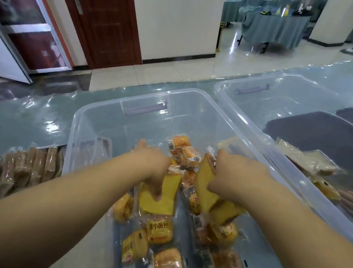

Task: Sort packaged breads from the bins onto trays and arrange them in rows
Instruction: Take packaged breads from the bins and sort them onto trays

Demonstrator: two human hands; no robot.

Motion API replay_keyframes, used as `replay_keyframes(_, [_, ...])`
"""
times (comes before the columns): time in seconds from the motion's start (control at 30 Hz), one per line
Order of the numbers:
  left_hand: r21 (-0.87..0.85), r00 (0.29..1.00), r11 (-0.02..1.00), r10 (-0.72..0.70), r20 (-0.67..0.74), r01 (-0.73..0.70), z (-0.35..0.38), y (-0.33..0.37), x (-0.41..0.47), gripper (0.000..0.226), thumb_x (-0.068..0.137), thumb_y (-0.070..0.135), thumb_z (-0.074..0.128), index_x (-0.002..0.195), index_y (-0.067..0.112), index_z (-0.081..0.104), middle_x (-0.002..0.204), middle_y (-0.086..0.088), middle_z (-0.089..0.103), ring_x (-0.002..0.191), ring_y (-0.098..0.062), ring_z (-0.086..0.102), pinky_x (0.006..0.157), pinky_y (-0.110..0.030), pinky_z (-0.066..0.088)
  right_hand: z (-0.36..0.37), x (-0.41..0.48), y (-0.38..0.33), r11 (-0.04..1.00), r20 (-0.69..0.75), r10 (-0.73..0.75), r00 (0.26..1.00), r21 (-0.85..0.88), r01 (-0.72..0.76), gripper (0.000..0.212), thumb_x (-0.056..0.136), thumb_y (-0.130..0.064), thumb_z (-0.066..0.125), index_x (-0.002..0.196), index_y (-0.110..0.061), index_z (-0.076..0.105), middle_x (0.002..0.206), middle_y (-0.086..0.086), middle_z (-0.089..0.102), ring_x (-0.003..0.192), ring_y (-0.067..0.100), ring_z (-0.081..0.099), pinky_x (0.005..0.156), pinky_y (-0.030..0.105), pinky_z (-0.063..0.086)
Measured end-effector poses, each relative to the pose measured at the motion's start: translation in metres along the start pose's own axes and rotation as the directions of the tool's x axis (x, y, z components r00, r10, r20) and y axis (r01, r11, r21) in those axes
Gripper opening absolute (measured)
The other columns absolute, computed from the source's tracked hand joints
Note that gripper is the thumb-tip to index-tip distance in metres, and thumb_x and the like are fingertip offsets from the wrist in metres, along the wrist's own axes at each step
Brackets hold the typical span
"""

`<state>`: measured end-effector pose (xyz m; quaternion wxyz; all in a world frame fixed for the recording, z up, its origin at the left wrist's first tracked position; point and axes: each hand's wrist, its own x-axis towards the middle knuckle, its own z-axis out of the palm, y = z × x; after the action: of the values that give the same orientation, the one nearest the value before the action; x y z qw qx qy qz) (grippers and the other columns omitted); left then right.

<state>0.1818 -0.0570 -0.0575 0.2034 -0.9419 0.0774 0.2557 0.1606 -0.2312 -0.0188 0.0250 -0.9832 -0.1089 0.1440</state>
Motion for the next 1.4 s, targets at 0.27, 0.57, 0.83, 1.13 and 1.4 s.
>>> replay_keyframes(0.27, [-0.679, 0.906, 0.734, -0.305, -0.293, 0.028, -0.004, -0.034, -0.077, 0.049, 0.065, 0.060, 0.073, 0.093, 0.027, 0.050, 0.092, 0.006, 0.057, 0.084, -0.015, 0.054, 0.075, -0.034, 0.049, -0.010, -0.004, -0.008, 0.988, -0.189, -0.042, 0.981, 0.141, 0.069, 0.024, 0.093, -0.043, 0.047, 0.098, -0.024, 0.034, 0.102, 0.003, 0.053, 0.091, 0.027, 0.054, 0.069, 0.034, 0.040])
replay_keyframes(0.57, [-0.932, 0.667, 0.214, -0.653, -0.359, -0.292, 0.017, -0.060, -0.175, 0.048, 0.063, 0.045, 0.081, 0.101, 0.032, 0.054, 0.085, 0.020, 0.056, 0.073, 0.004, 0.053, 0.057, -0.017, 0.041, -0.045, -0.044, -0.048, 0.871, -0.523, -0.022, 0.852, 0.408, 0.273, 0.020, 0.091, -0.039, 0.051, 0.097, -0.023, 0.040, 0.087, -0.002, 0.052, 0.073, 0.019, 0.050, 0.057, 0.033, 0.033])
replay_keyframes(0.83, [-0.898, 0.539, 0.028, -0.791, -0.289, -0.440, 0.099, -0.100, -0.285, 0.039, 0.062, 0.040, 0.082, 0.090, 0.034, 0.056, 0.083, 0.018, 0.063, 0.070, 0.006, 0.063, 0.054, -0.010, 0.046, -0.053, -0.131, -0.152, 0.695, -0.707, -0.056, 0.705, 0.479, 0.536, 0.023, 0.093, -0.045, 0.050, 0.100, -0.025, 0.042, 0.083, -0.006, 0.051, 0.072, 0.007, 0.047, 0.056, 0.031, 0.033])
replay_keyframes(1.13, [-0.938, 0.515, -0.150, -0.857, -0.034, -0.312, 0.262, -0.157, -0.390, 0.040, 0.063, 0.039, 0.083, 0.095, 0.030, 0.061, 0.084, 0.016, 0.067, 0.073, 0.001, 0.065, 0.057, -0.016, 0.047, 0.033, -0.197, -0.309, 0.557, -0.549, -0.154, 0.822, 0.639, 0.531, 0.017, 0.090, -0.044, 0.056, 0.085, -0.032, 0.045, 0.083, -0.007, 0.056, 0.080, 0.017, 0.057, 0.076, 0.044, 0.050])
replay_keyframes(1.4, [-0.855, 0.577, -0.507, -0.731, 0.364, -0.104, 0.391, -0.184, -0.393, 0.038, 0.079, 0.050, 0.067, 0.094, 0.015, 0.062, 0.086, -0.005, 0.067, 0.068, -0.019, 0.061, 0.059, -0.029, 0.049, 0.120, -0.187, -0.402, 0.709, -0.270, -0.349, 0.897, 0.550, 0.442, 0.023, 0.089, -0.049, 0.054, 0.089, -0.028, 0.046, 0.083, -0.009, 0.054, 0.078, 0.014, 0.054, 0.063, 0.033, 0.040])
